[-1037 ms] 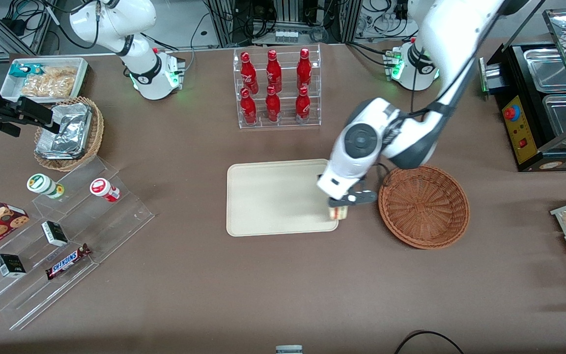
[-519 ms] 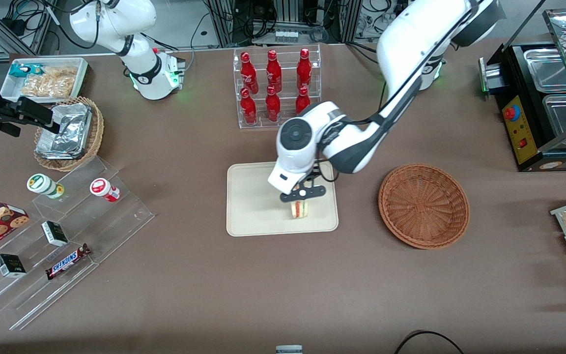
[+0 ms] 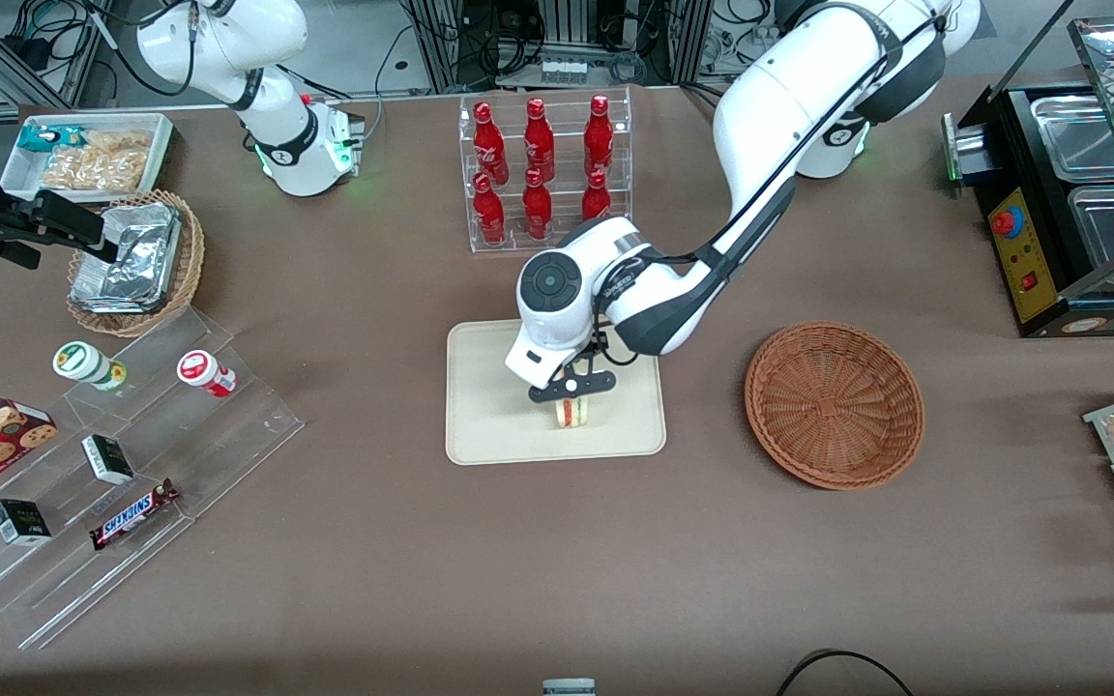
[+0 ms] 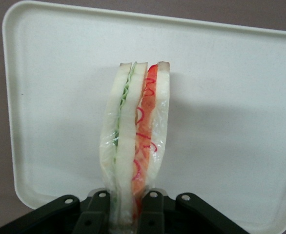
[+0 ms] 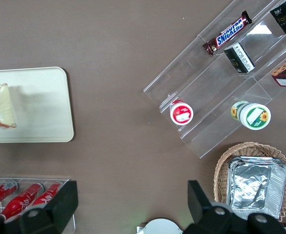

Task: Place sandwich from basket to tray
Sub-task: 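Lower the sandwich onto the tray and open the left gripper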

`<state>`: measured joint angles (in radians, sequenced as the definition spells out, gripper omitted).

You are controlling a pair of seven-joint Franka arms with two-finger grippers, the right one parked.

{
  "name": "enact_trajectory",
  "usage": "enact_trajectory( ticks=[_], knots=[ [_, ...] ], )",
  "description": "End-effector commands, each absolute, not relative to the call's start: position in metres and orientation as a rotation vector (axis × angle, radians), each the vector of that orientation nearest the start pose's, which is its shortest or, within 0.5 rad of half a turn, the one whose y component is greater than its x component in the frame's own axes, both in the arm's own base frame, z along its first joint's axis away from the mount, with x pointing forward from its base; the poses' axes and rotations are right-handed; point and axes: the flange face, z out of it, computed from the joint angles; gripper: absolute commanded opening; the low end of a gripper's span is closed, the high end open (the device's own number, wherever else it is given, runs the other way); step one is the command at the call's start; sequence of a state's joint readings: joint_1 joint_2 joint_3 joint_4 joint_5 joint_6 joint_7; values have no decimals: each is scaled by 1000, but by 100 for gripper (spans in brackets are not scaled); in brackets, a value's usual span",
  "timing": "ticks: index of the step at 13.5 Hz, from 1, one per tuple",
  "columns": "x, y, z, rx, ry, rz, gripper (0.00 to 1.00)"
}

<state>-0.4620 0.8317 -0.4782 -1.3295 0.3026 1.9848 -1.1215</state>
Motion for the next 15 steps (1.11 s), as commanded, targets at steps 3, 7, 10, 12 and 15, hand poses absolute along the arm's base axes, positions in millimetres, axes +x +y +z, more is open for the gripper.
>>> enact_trajectory(
  ticks=[3, 7, 10, 12, 15],
  knots=[
    [497, -544, 246, -3078, -266, 189, 2],
    [498, -544, 242, -3089, -295, 198, 99],
    [500, -545, 271, -3091, -405, 155, 100],
    [509, -536, 306, -3110, -419, 102, 100],
    [523, -508, 350, -3066, -449, 65, 100]
  ],
)
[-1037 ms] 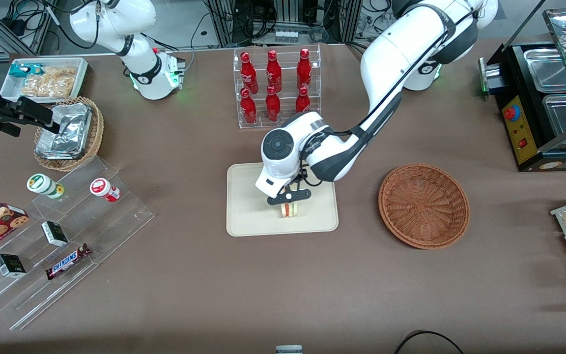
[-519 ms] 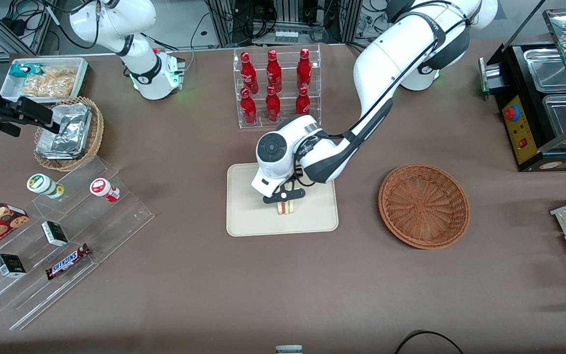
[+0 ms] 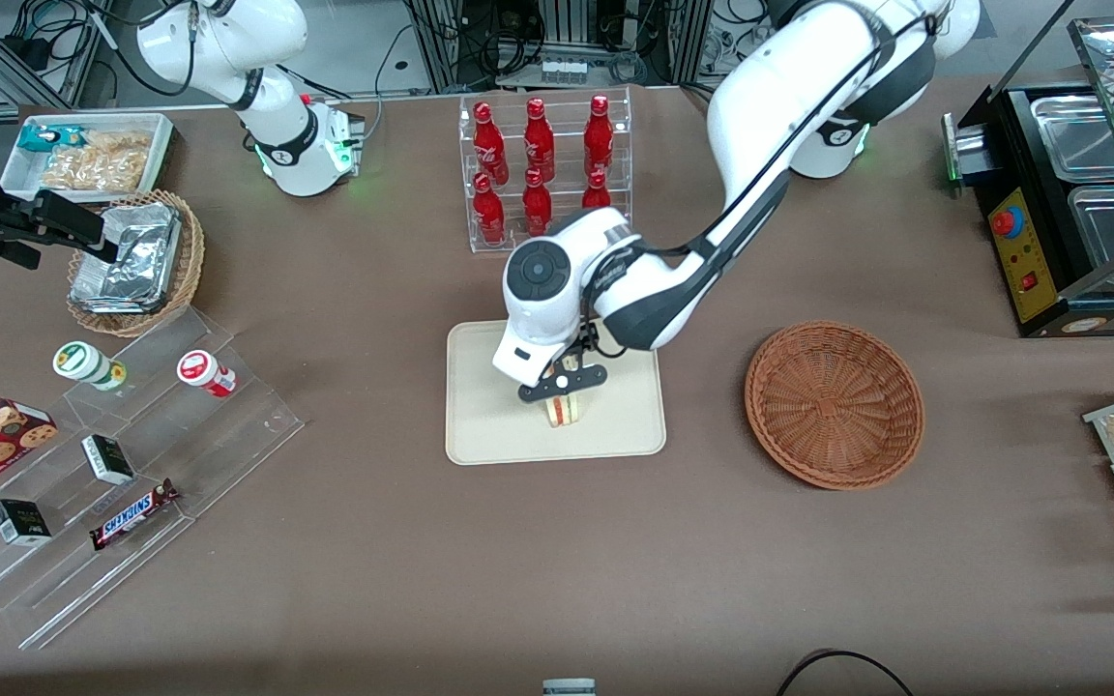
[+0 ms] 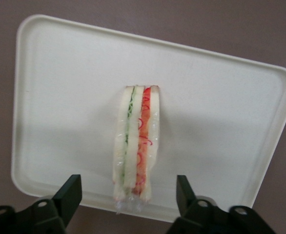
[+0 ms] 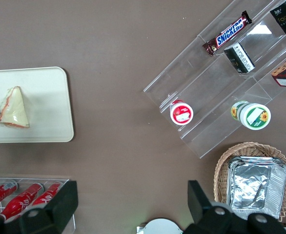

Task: Place sandwich from basket to tray
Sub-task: 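Lower the sandwich onto the tray and open the left gripper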

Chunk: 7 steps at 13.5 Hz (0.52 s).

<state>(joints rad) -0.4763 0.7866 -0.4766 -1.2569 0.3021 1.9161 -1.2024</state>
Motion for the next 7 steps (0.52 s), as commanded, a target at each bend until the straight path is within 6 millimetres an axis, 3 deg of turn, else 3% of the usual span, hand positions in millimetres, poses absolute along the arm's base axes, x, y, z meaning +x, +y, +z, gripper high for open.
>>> enact_trajectory(
  ticks=[1, 3, 4, 7],
  knots=[
    [532, -492, 365, -3053, -444, 64, 100],
    [531, -471, 401, -3012, -411, 87, 100],
    [545, -442, 411, -2984, -470, 123, 100],
    [564, -385, 409, -2935, -518, 173, 100]
  ],
)
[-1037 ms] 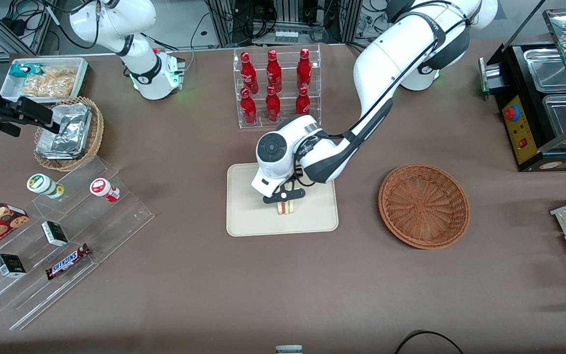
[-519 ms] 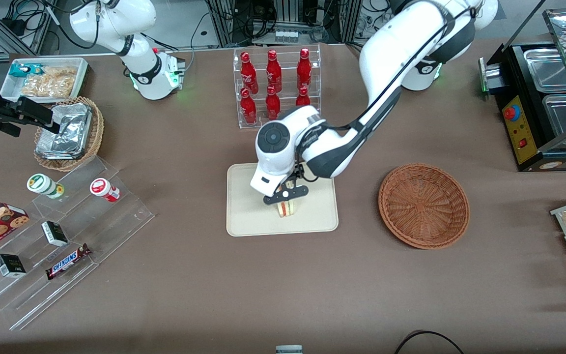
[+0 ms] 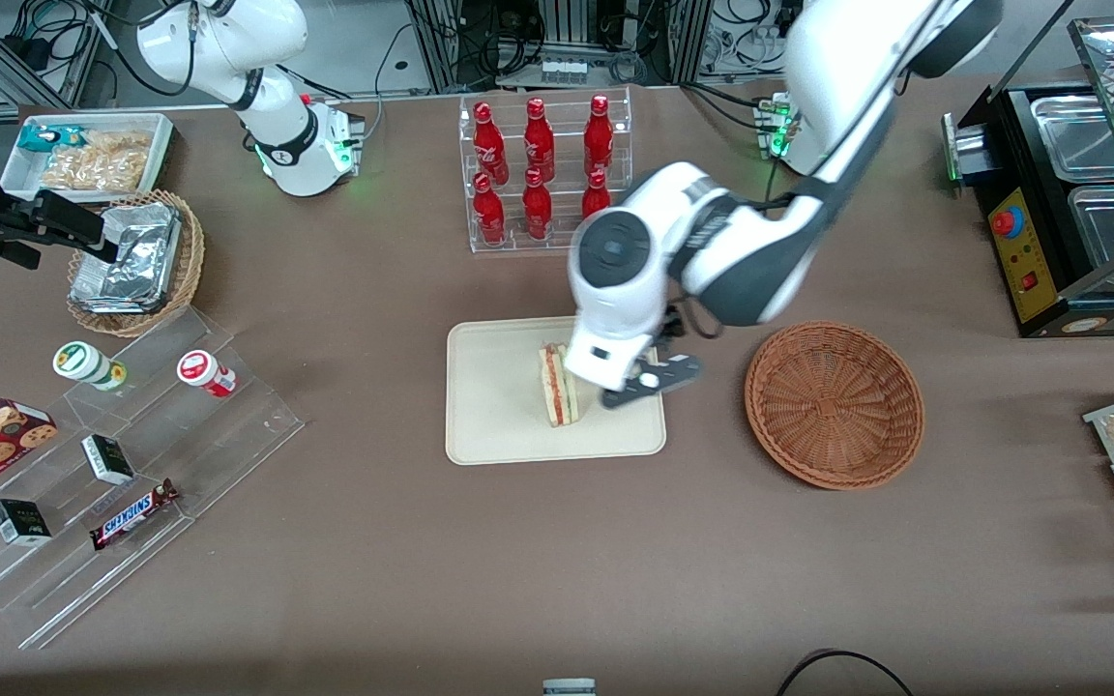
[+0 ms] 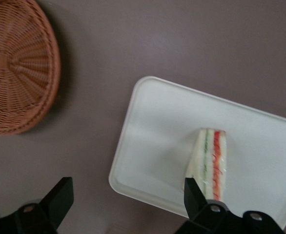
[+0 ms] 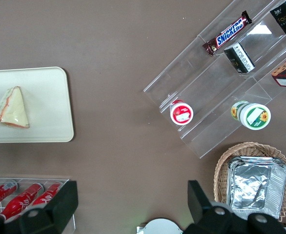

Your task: Place sandwich from basket to tray

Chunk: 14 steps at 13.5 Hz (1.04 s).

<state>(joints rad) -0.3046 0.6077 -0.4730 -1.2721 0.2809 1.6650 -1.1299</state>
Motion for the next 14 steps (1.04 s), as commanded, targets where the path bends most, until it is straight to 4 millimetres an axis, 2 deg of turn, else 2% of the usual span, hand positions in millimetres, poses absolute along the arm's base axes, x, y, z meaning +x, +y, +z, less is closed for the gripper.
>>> enact_trajectory(
  ticks=[1, 2, 6, 7, 8, 9, 11, 13, 14],
  knots=[
    [568, -363, 409, -2928, -479, 187, 100],
    [570, -339, 411, -2920, -450, 198, 100],
    [575, -277, 420, -2914, -389, 237, 100],
    [571, -268, 421, -2911, -340, 244, 100],
    [572, -247, 427, -2909, -322, 242, 100],
    [575, -224, 436, -2906, -312, 250, 100],
    [566, -204, 463, -2950, -233, 323, 100],
    [556, -163, 491, -2983, -158, 399, 100],
    [552, -148, 504, -2990, -129, 426, 100]
  ],
)
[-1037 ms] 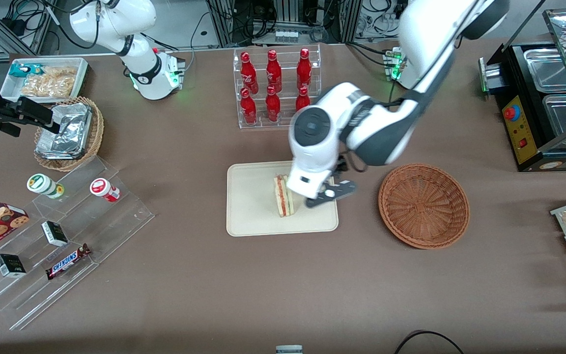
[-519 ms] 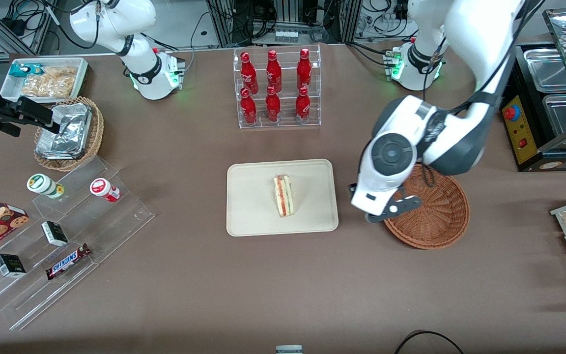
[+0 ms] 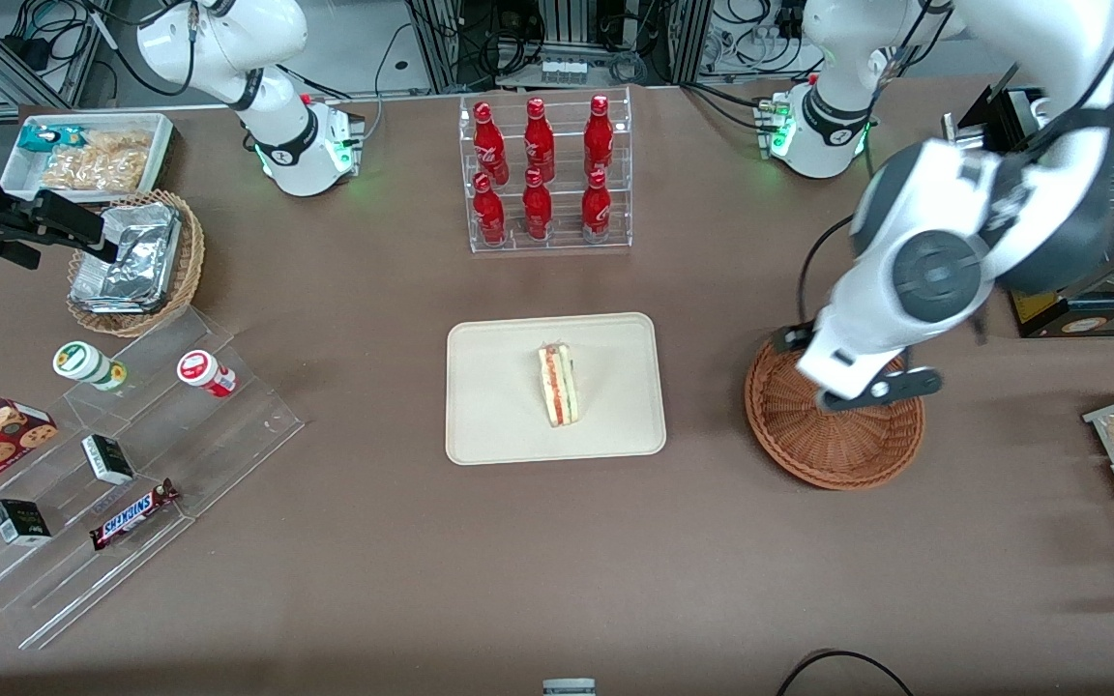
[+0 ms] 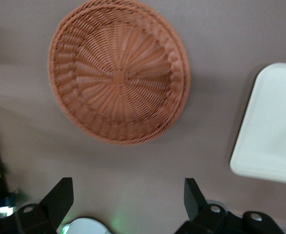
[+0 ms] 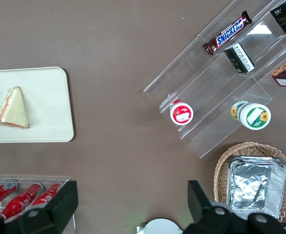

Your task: Place sandwich from basket to tray

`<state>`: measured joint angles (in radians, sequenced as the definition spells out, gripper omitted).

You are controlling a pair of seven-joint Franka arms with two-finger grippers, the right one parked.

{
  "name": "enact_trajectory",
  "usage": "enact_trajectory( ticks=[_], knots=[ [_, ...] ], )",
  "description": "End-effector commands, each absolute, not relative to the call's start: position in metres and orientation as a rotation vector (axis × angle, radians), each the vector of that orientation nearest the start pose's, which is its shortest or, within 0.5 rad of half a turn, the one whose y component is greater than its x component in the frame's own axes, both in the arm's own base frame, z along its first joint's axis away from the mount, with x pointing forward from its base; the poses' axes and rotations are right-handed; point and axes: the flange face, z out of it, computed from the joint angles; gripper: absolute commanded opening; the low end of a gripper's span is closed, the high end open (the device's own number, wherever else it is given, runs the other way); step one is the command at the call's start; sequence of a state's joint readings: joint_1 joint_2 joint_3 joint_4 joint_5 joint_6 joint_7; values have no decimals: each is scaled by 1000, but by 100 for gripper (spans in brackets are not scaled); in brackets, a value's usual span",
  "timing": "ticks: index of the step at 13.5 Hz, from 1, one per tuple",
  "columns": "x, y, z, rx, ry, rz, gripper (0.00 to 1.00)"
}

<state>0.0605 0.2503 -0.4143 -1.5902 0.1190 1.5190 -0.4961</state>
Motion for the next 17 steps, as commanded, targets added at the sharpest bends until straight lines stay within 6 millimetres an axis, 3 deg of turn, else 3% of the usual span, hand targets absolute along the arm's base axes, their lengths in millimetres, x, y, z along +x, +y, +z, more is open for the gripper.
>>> enact_trajectory(
  ticks=[1, 4, 8, 14, 17],
  knots=[
    [547, -134, 517, -2991, -99, 432, 100],
    [536, -94, 550, -2997, -32, 437, 100],
    [531, -51, 574, -3050, 22, 401, 100],
    [536, -6, 601, -3175, -75, 286, 100],
    [539, -4, 605, -3189, -83, 230, 100]
  ],
)
